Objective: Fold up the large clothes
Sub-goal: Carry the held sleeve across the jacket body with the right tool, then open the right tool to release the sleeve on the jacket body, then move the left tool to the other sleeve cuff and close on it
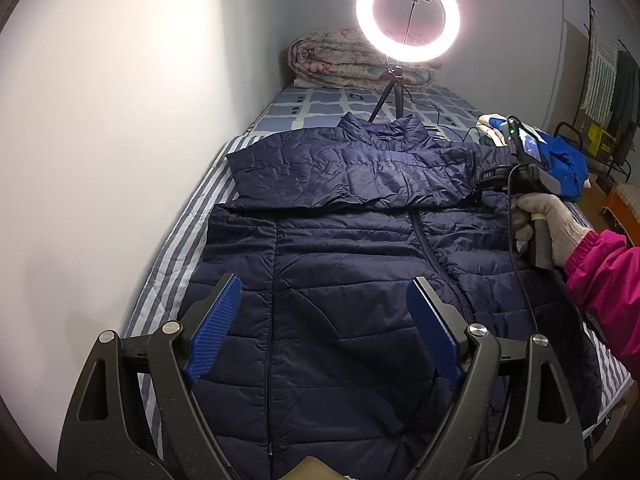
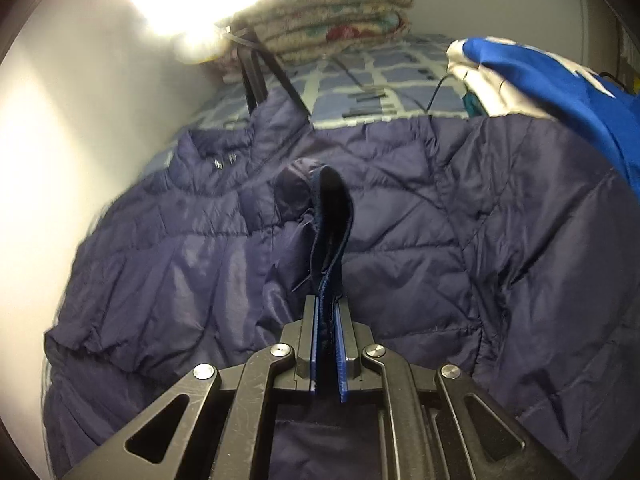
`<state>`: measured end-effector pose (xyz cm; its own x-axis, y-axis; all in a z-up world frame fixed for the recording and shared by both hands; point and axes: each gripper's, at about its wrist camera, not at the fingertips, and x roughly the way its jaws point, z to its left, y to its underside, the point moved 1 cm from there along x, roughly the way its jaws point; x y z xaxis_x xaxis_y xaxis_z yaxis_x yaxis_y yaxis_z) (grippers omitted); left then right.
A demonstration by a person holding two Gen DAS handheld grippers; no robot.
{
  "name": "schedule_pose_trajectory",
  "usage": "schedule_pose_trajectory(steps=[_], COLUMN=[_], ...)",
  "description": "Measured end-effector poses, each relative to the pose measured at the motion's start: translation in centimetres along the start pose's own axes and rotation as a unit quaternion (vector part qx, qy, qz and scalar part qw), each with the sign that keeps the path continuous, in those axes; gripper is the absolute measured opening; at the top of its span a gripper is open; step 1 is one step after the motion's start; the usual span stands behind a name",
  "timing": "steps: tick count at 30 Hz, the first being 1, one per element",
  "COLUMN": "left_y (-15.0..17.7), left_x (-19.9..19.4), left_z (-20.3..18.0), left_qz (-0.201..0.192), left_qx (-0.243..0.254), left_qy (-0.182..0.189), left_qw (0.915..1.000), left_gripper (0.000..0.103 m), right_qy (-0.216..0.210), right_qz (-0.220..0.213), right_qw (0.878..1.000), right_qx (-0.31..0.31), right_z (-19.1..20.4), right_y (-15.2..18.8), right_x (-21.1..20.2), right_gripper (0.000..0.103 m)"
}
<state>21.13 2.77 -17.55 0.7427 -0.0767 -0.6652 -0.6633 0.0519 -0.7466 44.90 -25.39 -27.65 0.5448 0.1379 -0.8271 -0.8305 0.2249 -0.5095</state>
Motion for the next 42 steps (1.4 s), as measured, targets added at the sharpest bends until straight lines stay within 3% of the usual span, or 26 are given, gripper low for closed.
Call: schedule_pose_trajectory(steps=[5,11,14,19,23,27,33,38,42], left_y=[-0.4,-0.9,-1.1,-1.1,-0.8,-0.2,1.3,2.9,4.3], left_x=[-1.3,-3.5,-4.6,-6.6,-7.3,-7.5,-7.1,-7.3,-7.3], left_z=[-0.1,-0.9,-1.7,-3.7,-5.6,-7.5,-12.3,-18.5,-24.2], left_qz=[-0.017,-0.042,-0.057,-0.077,-0.081,-0.082,-0.052,-0.013,0.016], left_qx=[0.000,0.010,0.015,0.036,0.044,0.048,0.086,0.133,0.166], left_qy=[-0.009,-0.006,-0.009,0.004,0.036,0.092,0.158,0.221,0.269], left_qw=[0.9998,0.9990,0.9982,0.9964,0.9951,0.9912,0.9822,0.9660,0.9486], left_gripper=[0.087,0.087,0.087,0.087,0.087,0.087,0.087,0.086,0.072], right_qy=[0.010,-0.001,-0.006,0.001,0.019,0.044,0.097,0.138,0.170], right_qz=[-0.003,-0.041,-0.074,-0.103,-0.114,-0.124,-0.126,-0.121,-0.124], right_qw=[1.000,0.999,0.996,0.992,0.988,0.986,0.985,0.983,0.977], right_qx=[0.006,-0.025,-0.040,-0.074,-0.099,-0.098,-0.071,-0.004,0.025], right_z=[-0.3,0.4,0.7,1.4,1.2,-0.2,-4.6,-10.3,-13.3], right_y=[0.1,0.5,1.5,3.8,6.2,9.7,15.8,19.8,21.8], right_x=[-1.5,-7.7,-12.8,-20.7,-26.8,-33.2,-38.9,-42.2,-44.4], right_gripper=[0.035,0.037,0.047,0.048,0.049,0.061,0.069,0.069,0.069])
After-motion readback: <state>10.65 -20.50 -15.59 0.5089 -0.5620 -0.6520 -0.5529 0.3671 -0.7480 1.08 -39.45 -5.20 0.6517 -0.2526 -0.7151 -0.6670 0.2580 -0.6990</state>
